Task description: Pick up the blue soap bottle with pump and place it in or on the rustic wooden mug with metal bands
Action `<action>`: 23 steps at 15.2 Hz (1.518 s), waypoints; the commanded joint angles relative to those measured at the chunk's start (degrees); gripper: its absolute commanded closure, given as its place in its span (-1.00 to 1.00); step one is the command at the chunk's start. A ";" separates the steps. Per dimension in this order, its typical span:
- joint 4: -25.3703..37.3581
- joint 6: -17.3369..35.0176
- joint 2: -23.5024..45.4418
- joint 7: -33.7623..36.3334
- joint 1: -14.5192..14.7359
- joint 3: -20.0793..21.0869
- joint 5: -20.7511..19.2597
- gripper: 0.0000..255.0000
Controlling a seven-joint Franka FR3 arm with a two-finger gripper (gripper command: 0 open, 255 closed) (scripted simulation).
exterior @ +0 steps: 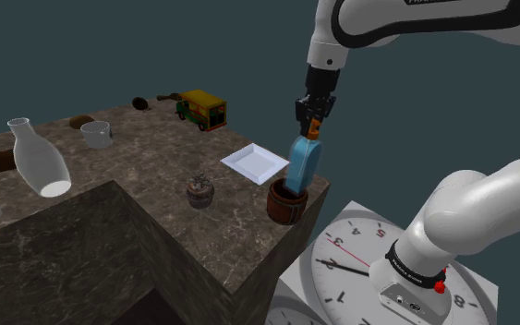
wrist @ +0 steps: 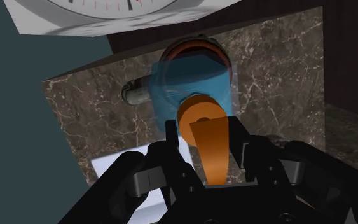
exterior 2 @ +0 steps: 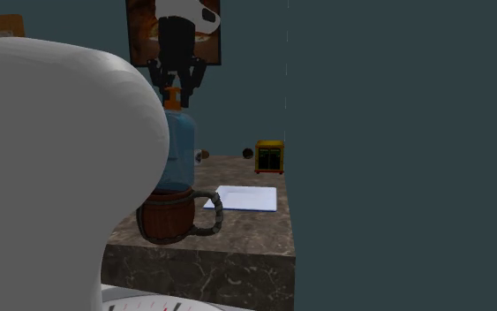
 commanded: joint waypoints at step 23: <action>7.42 -6.57 1.01 0.13 -0.25 -0.51 -0.45 -1.00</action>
